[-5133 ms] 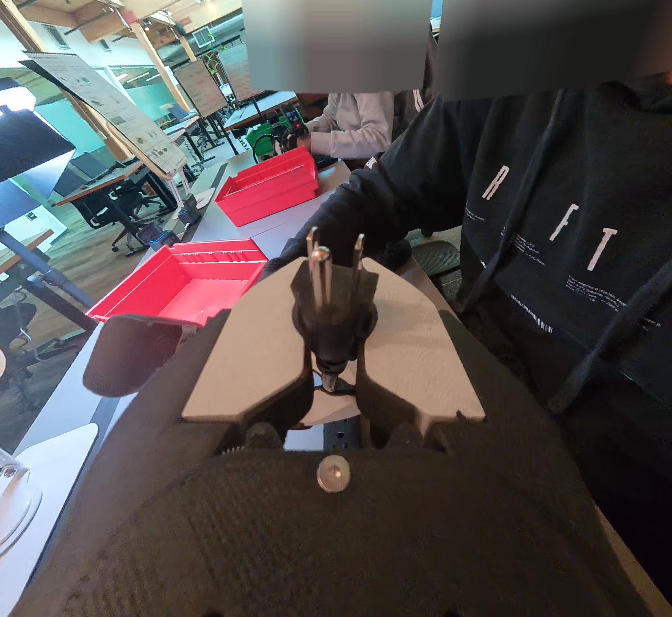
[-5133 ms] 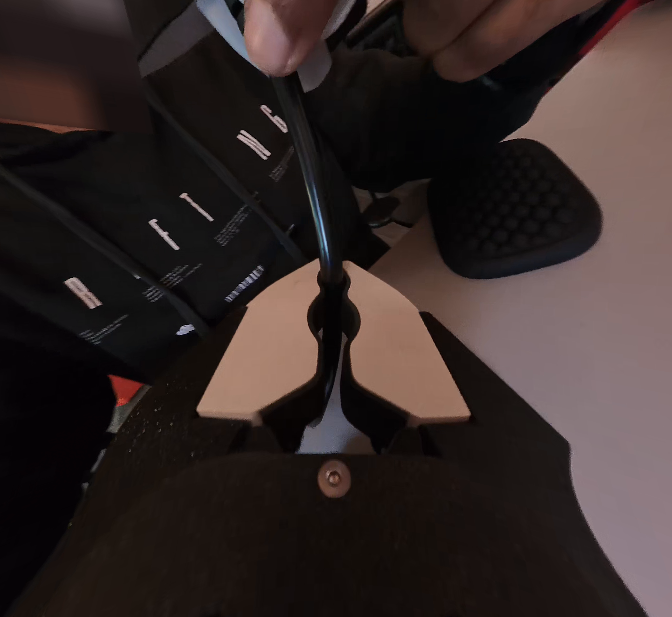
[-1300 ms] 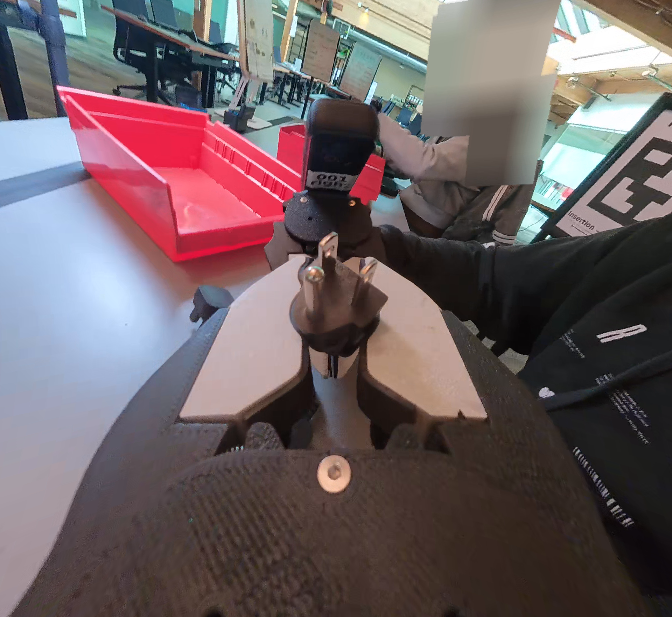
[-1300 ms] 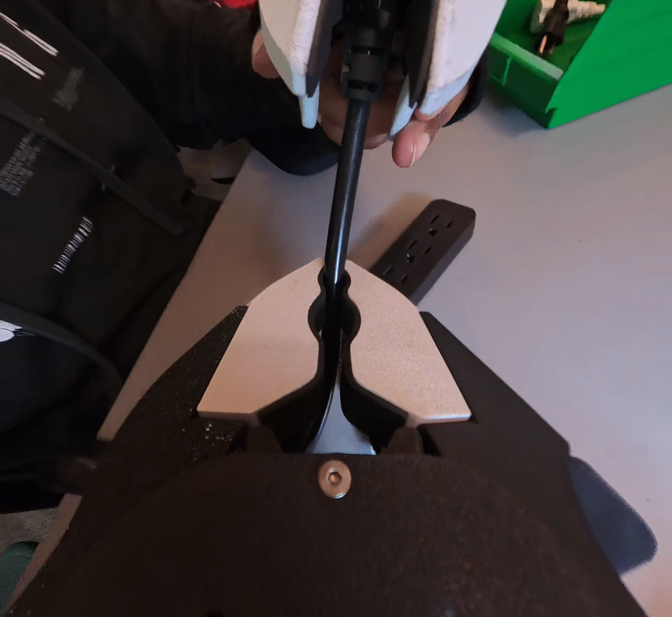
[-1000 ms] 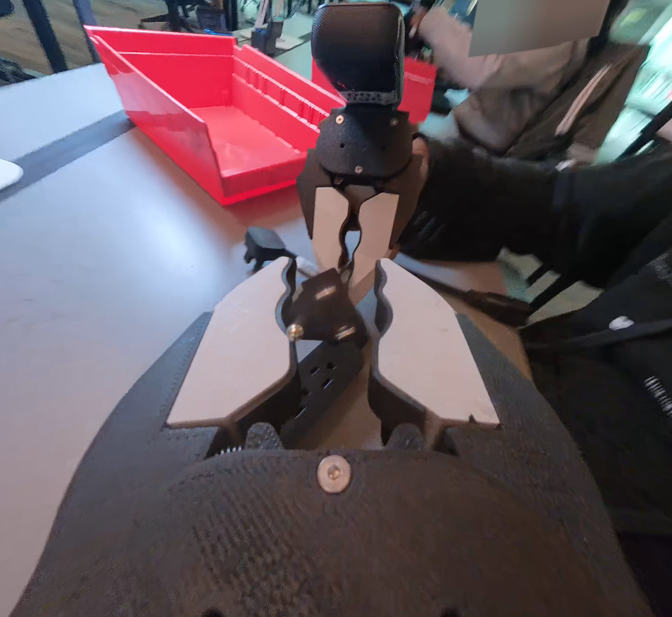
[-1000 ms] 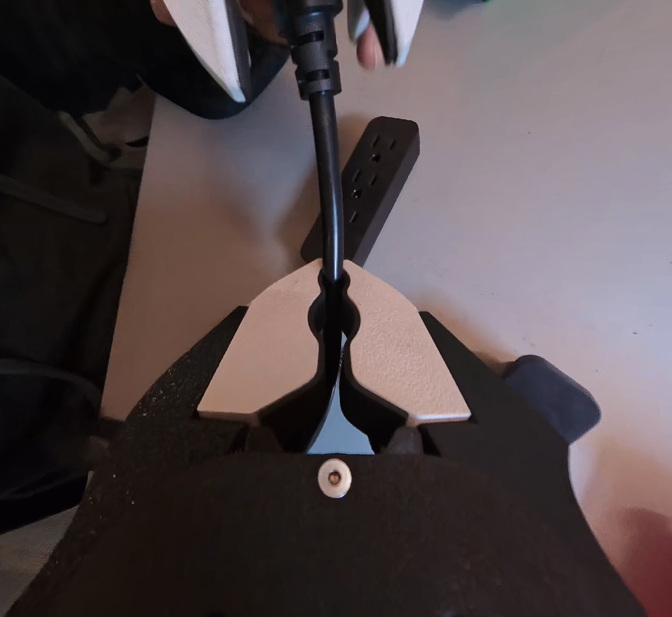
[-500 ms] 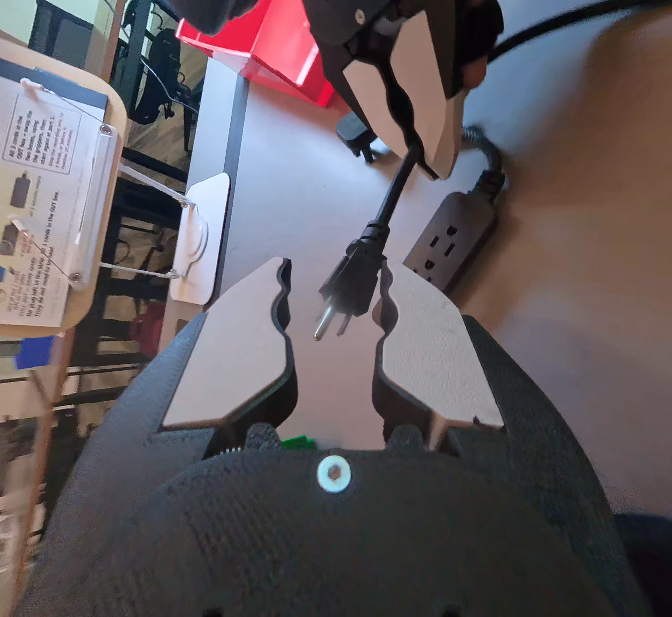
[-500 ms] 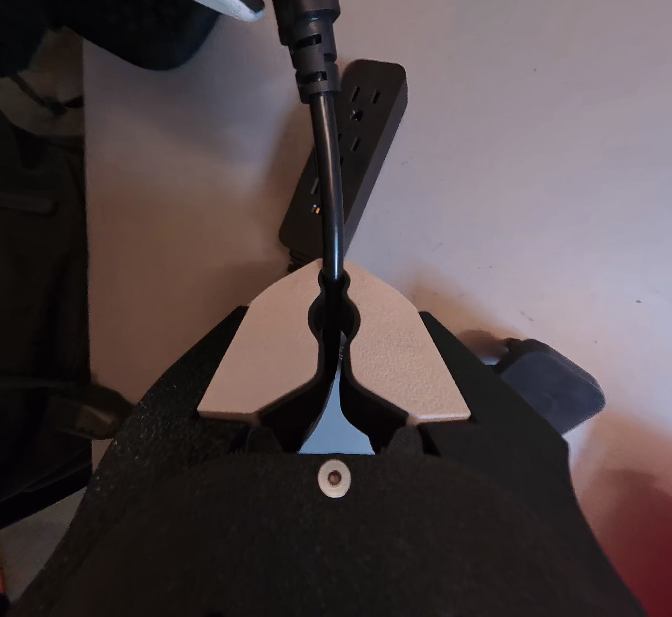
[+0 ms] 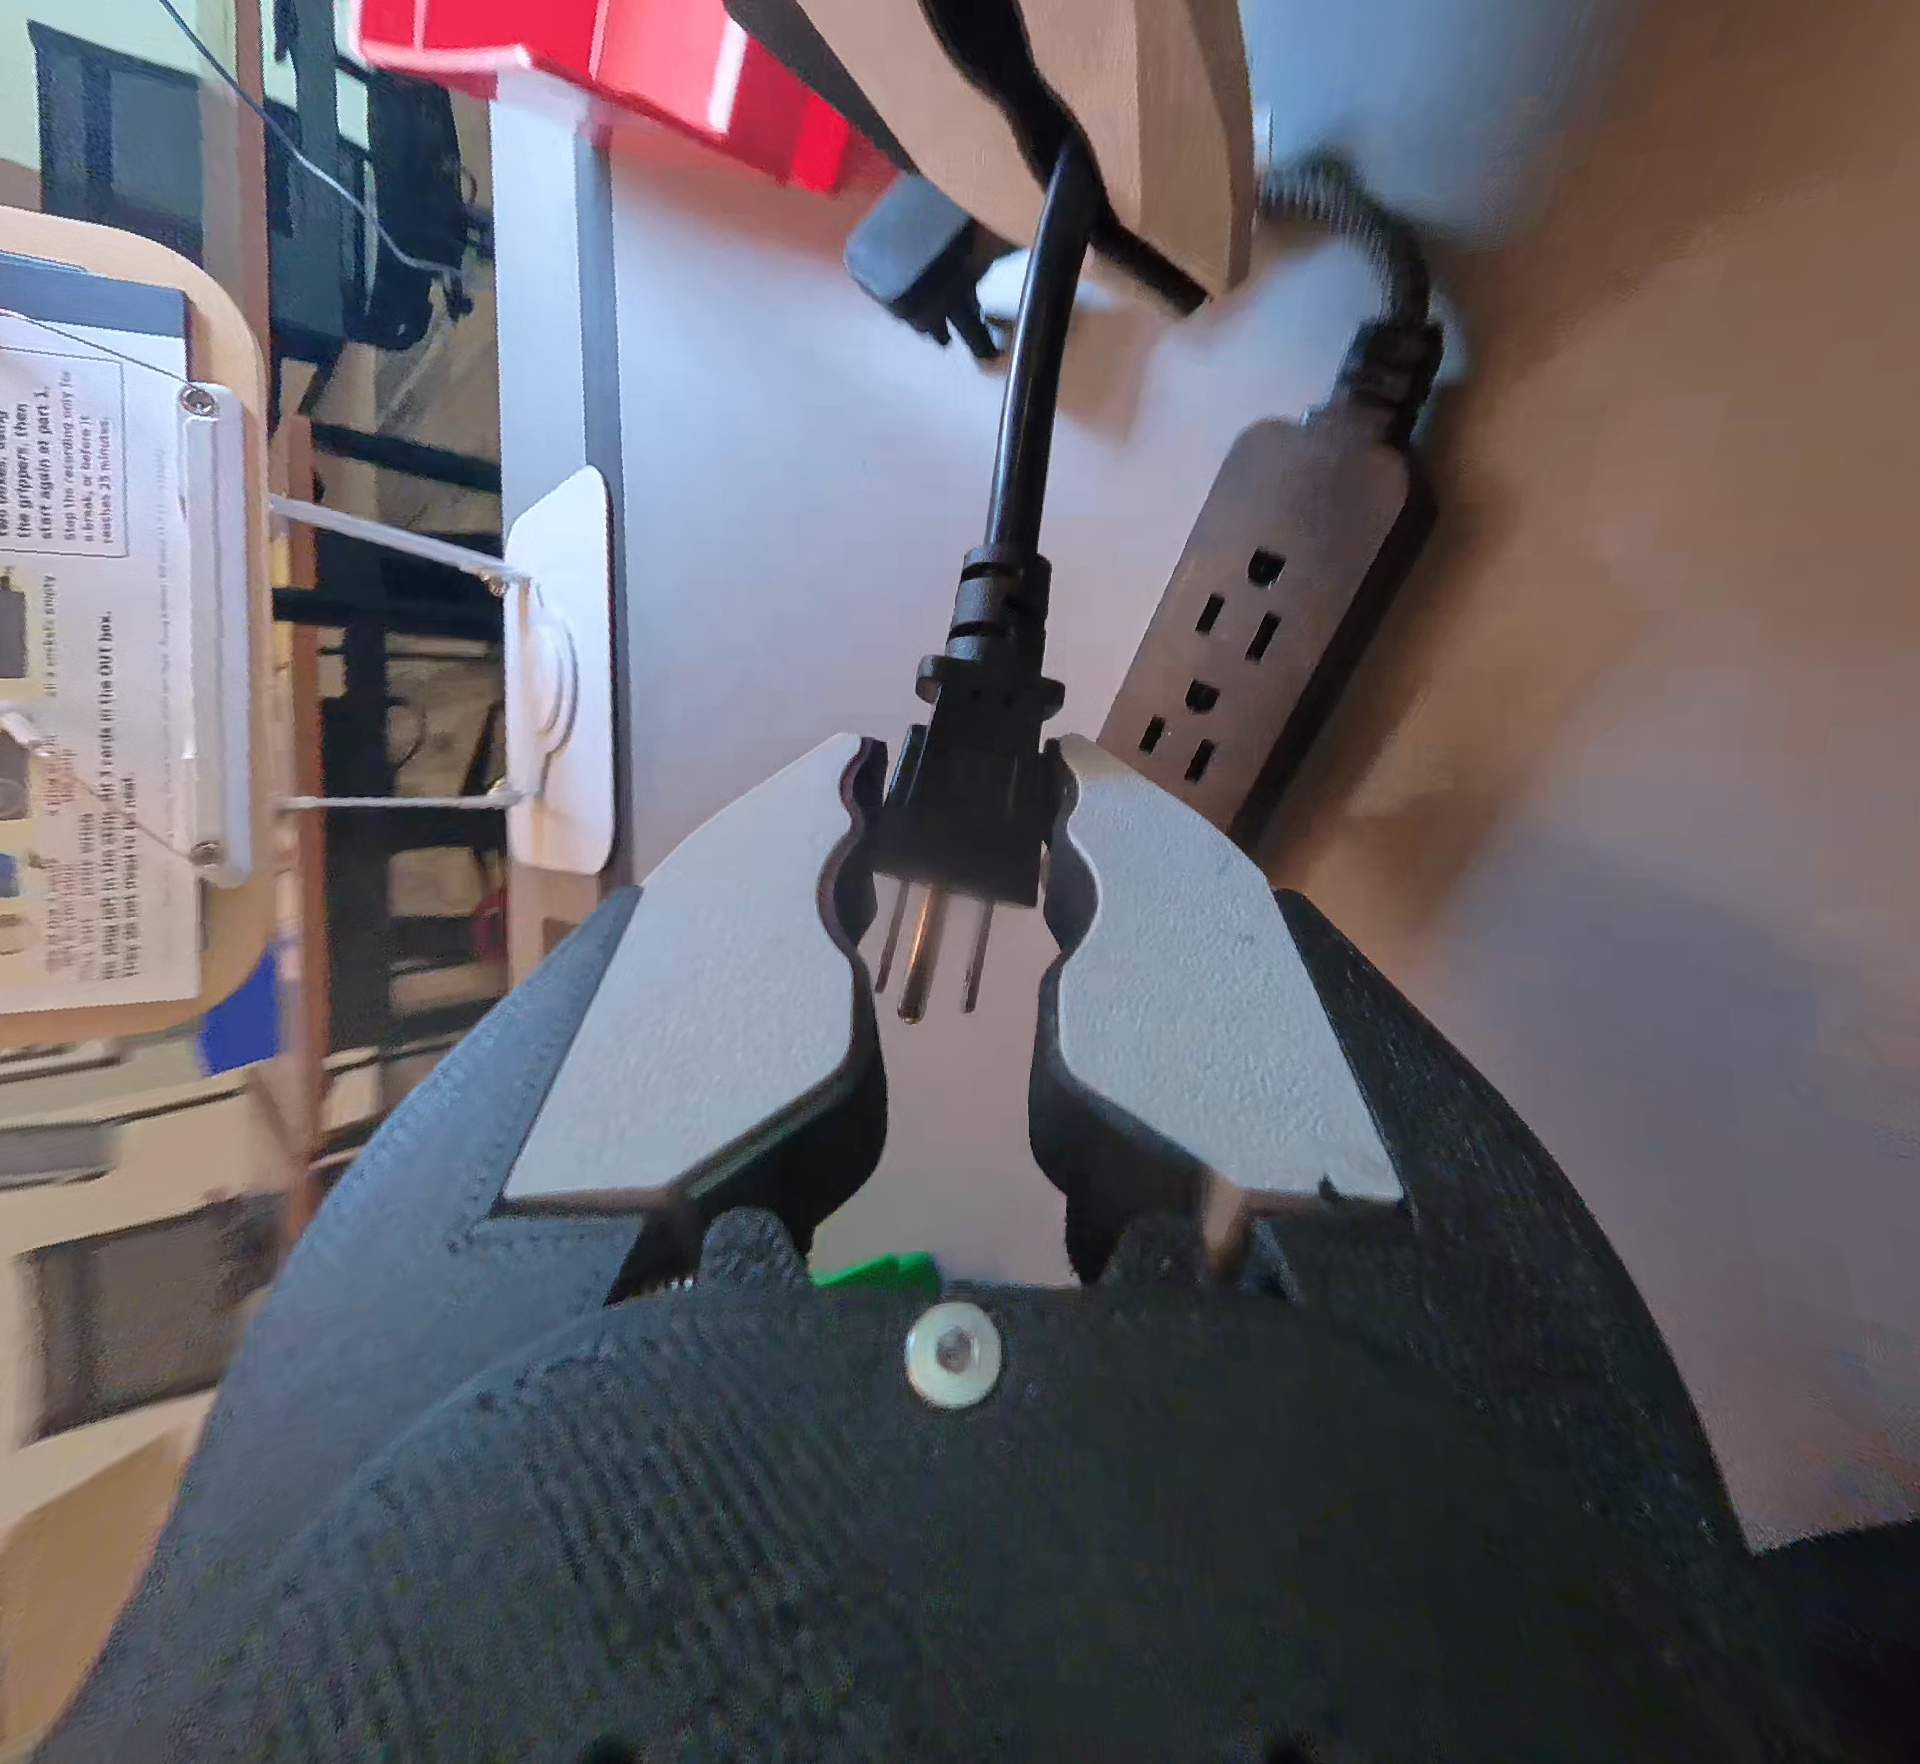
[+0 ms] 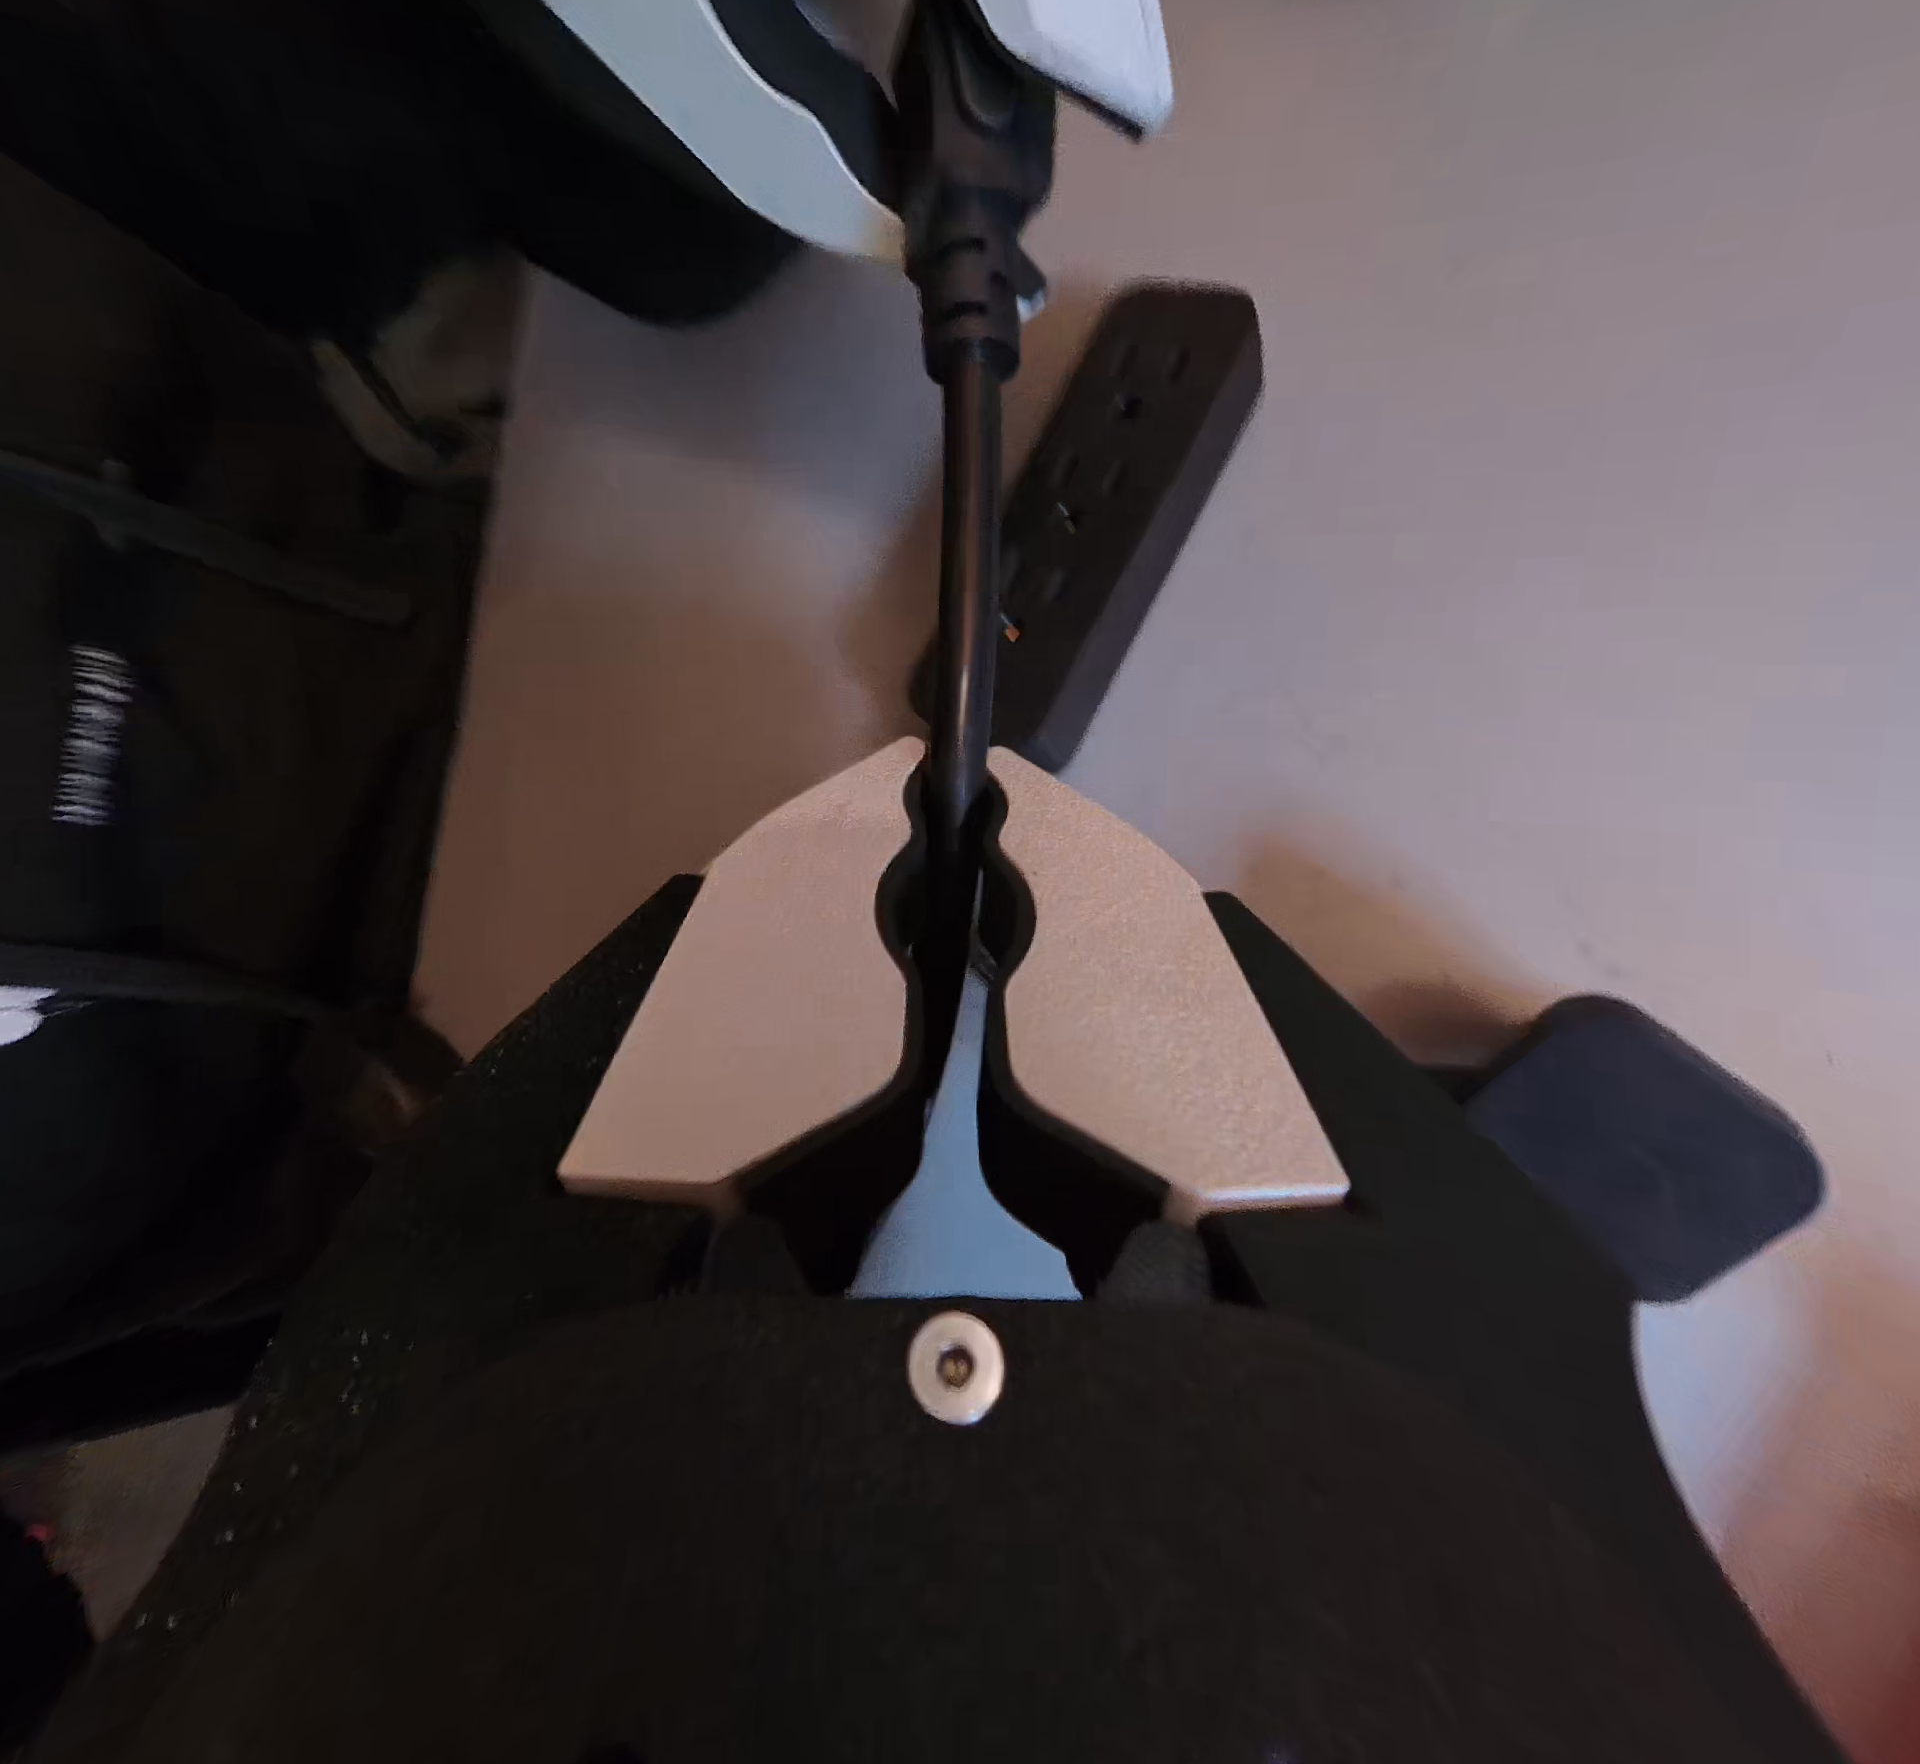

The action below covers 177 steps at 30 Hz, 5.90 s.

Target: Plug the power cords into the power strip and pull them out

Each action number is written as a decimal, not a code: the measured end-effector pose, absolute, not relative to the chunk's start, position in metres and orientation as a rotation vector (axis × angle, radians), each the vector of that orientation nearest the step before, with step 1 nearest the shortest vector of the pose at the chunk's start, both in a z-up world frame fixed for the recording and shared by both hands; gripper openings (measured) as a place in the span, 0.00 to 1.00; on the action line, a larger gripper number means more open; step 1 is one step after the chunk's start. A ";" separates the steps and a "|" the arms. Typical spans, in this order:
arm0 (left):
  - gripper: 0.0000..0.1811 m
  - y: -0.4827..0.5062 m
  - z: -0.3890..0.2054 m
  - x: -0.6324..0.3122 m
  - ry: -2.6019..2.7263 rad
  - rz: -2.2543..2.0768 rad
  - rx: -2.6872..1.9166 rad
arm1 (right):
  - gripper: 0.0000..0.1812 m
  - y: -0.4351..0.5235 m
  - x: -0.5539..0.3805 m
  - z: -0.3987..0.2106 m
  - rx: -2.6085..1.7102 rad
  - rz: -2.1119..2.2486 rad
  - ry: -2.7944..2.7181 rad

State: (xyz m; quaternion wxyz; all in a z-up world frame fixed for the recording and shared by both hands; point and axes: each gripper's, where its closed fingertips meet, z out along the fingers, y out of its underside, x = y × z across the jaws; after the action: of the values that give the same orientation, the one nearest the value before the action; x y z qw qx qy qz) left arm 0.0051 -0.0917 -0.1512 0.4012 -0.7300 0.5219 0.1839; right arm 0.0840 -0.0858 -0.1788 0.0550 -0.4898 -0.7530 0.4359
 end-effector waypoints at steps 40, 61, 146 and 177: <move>0.15 -0.118 -0.080 0.060 0.777 -0.826 -1.541 | 0.19 -0.120 0.043 -0.088 -0.874 1.607 -1.622; 0.15 -0.122 -0.080 0.061 0.743 -0.954 -1.512 | 0.19 -0.125 0.050 -0.083 -0.861 1.662 -1.605; 0.16 -0.129 -0.113 0.061 0.764 -1.145 -1.736 | 0.16 -0.124 0.052 -0.113 -0.770 1.290 -1.842; 0.38 -0.097 -0.193 -0.021 0.866 -0.457 -2.068 | 0.14 -0.094 0.050 -0.129 -1.062 1.393 -1.843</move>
State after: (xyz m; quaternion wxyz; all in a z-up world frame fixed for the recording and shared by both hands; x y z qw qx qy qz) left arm -0.0211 -0.0966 -0.1926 0.4140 -0.8227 0.3444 -0.1818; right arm 0.0501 -0.0940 -0.1293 0.2953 -0.3990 -0.6925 0.5235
